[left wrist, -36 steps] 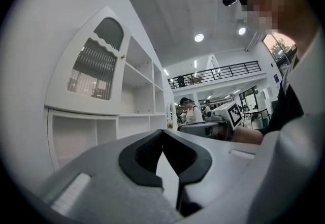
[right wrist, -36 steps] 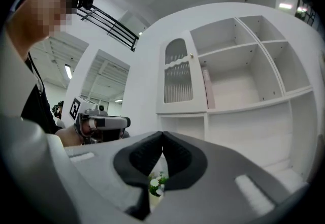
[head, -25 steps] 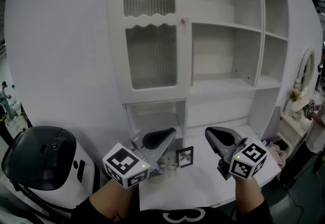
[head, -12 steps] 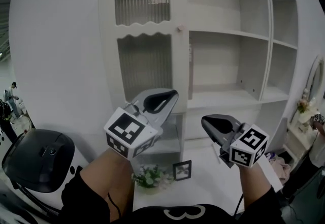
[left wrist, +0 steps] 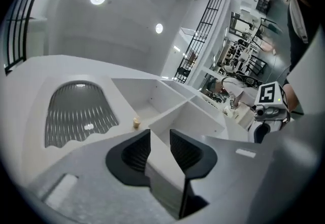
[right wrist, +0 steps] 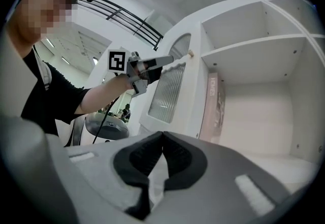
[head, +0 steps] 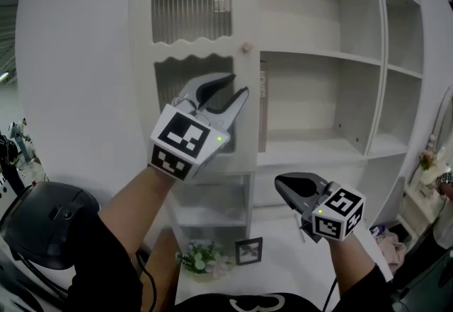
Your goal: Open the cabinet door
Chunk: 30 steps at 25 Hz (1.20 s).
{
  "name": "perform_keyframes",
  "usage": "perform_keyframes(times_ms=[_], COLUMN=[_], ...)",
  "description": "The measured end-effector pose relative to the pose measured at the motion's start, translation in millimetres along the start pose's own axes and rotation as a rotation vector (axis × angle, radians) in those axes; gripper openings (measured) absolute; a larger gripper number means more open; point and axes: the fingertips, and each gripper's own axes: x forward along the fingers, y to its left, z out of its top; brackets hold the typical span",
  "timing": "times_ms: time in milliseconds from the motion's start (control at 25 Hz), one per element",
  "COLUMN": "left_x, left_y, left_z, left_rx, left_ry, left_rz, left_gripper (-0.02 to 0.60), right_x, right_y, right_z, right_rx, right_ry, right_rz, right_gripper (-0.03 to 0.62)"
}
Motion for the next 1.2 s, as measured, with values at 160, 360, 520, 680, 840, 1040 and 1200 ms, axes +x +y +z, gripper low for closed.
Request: perform_keyframes(times_ms=[160,360,520,680,840,1040,1200], left_x=[22,45,61,73,82,86,87], left_y=[25,33,41,48,53,53,53], left_z=[13,18,17,11,8,7,7], left_rx=[0.047,0.104,0.104,0.098,0.100,0.152,0.170], left_ry=[-0.007,0.013,0.026,0.045,0.068,0.073,0.080], left_rz=[0.063,0.080,0.110,0.138,0.147,0.164,0.171], left_gripper=[0.134,0.183,0.183,0.183,0.171,0.102,0.081], right_x=[2,-4,-12,-17,-25,-26,-26], right_y=[-7,-19,-27,-35,-46,-58,-66], right_z=[2,-2,-5,-12,-11,-17,-26], right_rx=[-0.002,-0.017,-0.012,0.005,0.000,0.019,0.030], right_ry=[-0.019,-0.012,-0.020,-0.026,-0.042,-0.070,-0.069], right_rz=[0.016,0.011,-0.008,-0.011,-0.022,-0.027,-0.026], right_gripper=[0.002,0.002,0.002,0.002,0.002,0.002,0.002])
